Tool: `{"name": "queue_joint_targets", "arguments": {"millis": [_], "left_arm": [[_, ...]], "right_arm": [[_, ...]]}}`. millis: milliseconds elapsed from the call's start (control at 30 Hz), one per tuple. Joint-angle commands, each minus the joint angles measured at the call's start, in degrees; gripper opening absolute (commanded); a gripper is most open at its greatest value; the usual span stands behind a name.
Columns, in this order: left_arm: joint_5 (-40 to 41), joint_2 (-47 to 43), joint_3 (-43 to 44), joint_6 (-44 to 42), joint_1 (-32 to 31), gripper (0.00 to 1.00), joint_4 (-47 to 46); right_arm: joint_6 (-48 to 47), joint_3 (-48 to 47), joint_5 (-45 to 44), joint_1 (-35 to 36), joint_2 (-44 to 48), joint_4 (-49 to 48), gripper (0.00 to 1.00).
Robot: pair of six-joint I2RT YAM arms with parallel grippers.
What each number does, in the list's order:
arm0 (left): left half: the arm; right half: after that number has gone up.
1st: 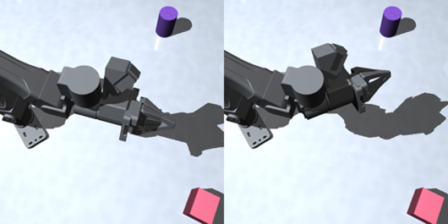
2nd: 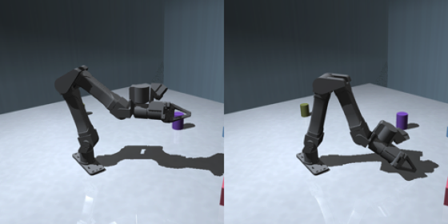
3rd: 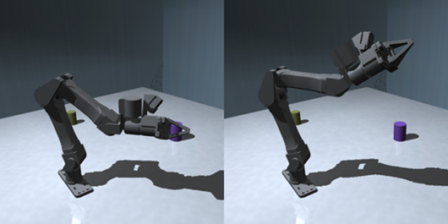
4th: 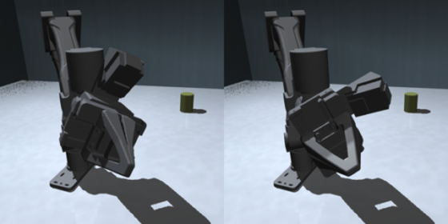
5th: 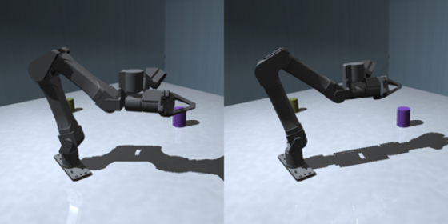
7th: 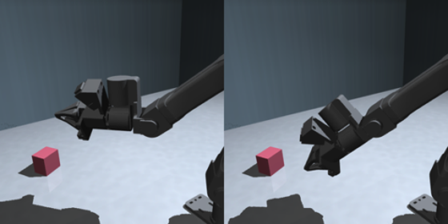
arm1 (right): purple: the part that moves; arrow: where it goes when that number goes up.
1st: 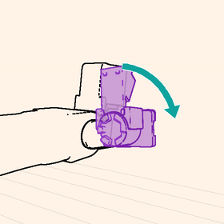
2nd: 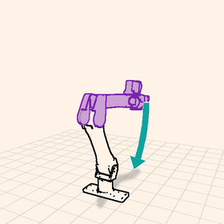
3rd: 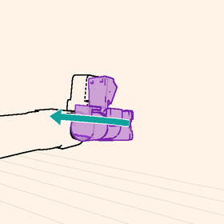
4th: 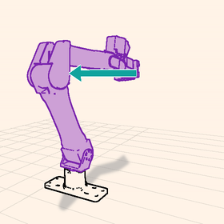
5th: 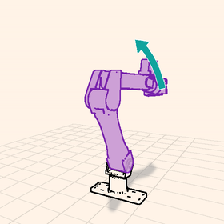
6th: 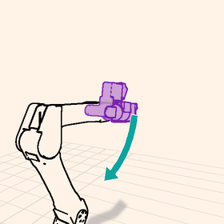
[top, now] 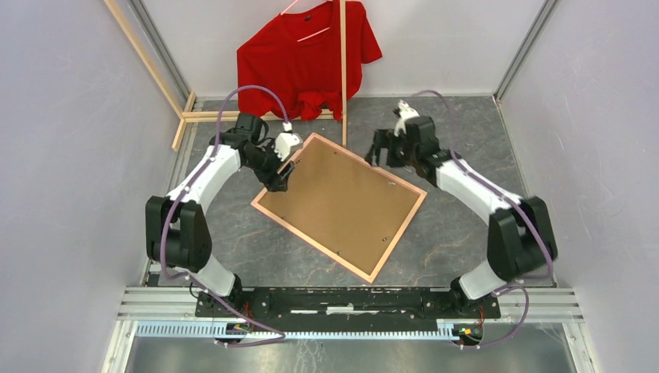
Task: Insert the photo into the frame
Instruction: Adjust the photo frame at the center of the board.
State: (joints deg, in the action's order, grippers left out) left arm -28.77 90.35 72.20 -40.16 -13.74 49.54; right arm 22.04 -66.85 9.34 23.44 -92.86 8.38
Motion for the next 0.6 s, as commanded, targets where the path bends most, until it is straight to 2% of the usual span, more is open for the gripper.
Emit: {"name": "queue_joint_targets", "arguments": {"millis": [0, 133, 267, 400, 567], "left_arm": [[11.6, 6.4, 1.8, 2.3, 6.1, 0.72, -11.5], [19.8, 11.8, 2.0, 6.9, 10.7, 0.65, -20.3], [21.6, 12.9, -2.7, 7.8, 11.8, 0.65, -27.8], [17.2, 13.3, -5.0, 7.5, 11.7, 0.65, -26.8], [10.6, 10.2, -9.8, 3.2, 10.2, 0.66, -22.7]], "right_arm": [[5.5, 14.6, -1.6, -5.1, 11.4, 2.1, 0.98], [5.1, 24.9, -1.4, -8.8, 21.9, 5.2, 0.98], [4.7, 32.7, 0.5, -11.3, 29.9, 8.6, 0.98], [5.8, 38.5, 3.3, -12.7, 34.6, 8.0, 0.98], [7.7, 39.6, 8.9, -13.2, 31.8, 1.4, 0.98]]}}
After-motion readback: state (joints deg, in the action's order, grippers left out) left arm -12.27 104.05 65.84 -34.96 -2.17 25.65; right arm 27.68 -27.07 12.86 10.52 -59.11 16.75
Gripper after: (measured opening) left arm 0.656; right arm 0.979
